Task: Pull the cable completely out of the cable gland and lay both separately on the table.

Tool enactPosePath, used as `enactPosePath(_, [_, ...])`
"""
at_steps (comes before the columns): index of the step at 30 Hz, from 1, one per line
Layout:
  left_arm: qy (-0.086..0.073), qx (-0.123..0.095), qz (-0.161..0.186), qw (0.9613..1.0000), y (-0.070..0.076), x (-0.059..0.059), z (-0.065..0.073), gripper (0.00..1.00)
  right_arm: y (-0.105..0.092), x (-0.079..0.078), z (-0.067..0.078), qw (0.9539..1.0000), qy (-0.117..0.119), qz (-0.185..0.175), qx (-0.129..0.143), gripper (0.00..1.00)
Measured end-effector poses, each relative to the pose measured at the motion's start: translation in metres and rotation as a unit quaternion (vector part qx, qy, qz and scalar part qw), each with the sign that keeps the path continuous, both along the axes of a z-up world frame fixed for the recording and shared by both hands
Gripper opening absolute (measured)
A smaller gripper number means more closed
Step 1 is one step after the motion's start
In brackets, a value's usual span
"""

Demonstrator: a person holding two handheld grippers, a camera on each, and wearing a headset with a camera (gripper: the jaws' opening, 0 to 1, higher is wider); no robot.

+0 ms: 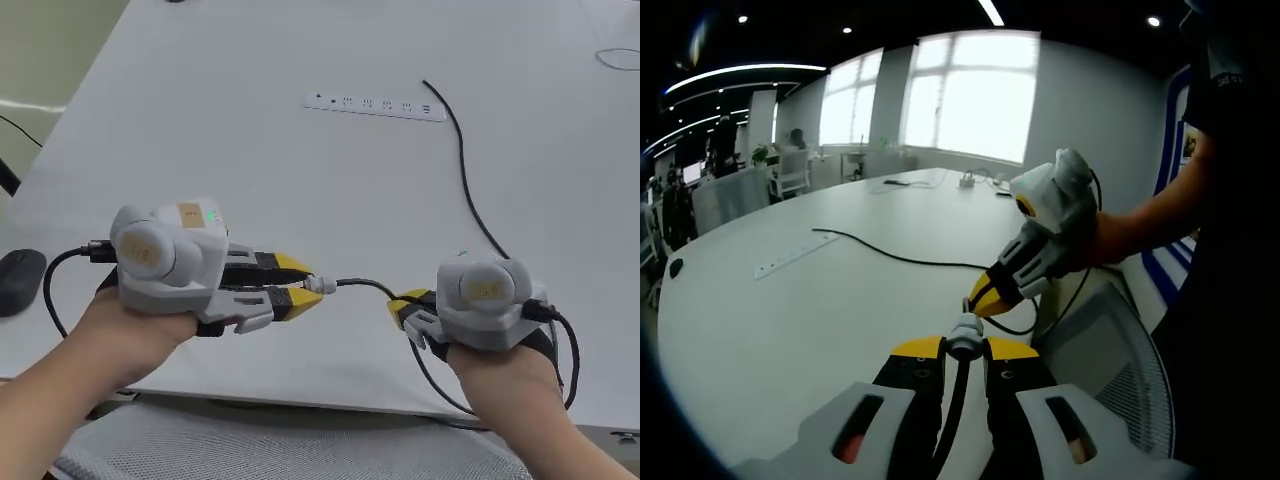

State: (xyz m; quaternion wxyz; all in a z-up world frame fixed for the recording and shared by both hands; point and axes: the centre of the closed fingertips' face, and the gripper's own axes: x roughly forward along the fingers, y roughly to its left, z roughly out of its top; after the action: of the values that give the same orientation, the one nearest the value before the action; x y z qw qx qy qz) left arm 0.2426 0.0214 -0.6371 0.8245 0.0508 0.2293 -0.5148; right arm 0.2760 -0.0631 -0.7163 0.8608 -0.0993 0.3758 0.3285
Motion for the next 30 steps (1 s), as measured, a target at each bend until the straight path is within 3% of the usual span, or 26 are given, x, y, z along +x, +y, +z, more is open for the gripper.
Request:
enactPosePath(2, [-0.001, 0.000, 0.003, 1.0000, 0.001, 0.001, 0.000, 0.15, 0.001, -0.001, 0.001, 1.0000, -0.004, 0.006, -0.004, 0.00])
enactPosePath(5, [0.000, -0.001, 0.007, 1.0000, 0.004, 0.003, 0.000, 0.15, 0.002, 0.000, 0.005, 0.9990, -0.029, 0.030, -0.015, 0.00])
enactPosePath(10, [-0.002, -0.002, 0.013, 0.9999, 0.010, 0.006, 0.002, 0.15, 0.003, -0.004, 0.011, 0.9980, -0.041, 0.047, -0.013, 0.00])
enactPosePath(24, [0.004, -0.004, 0.018, 0.9998, 0.013, 0.007, 0.002, 0.15, 0.007, -0.011, 0.020, 0.9954, -0.052, 0.076, -0.029, 0.01])
enactPosePath(28, [0.008, -0.004, 0.019, 0.9998, 0.014, 0.007, 0.000, 0.15, 0.014, -0.013, 0.030, 0.9941, -0.063, 0.084, -0.026, 0.09])
enactPosePath(30, [0.009, 0.000, 0.017, 0.9998, 0.014, 0.007, -0.001, 0.15, 0.022, -0.012, 0.040, 0.9908, -0.082, 0.103, -0.031, 0.12])
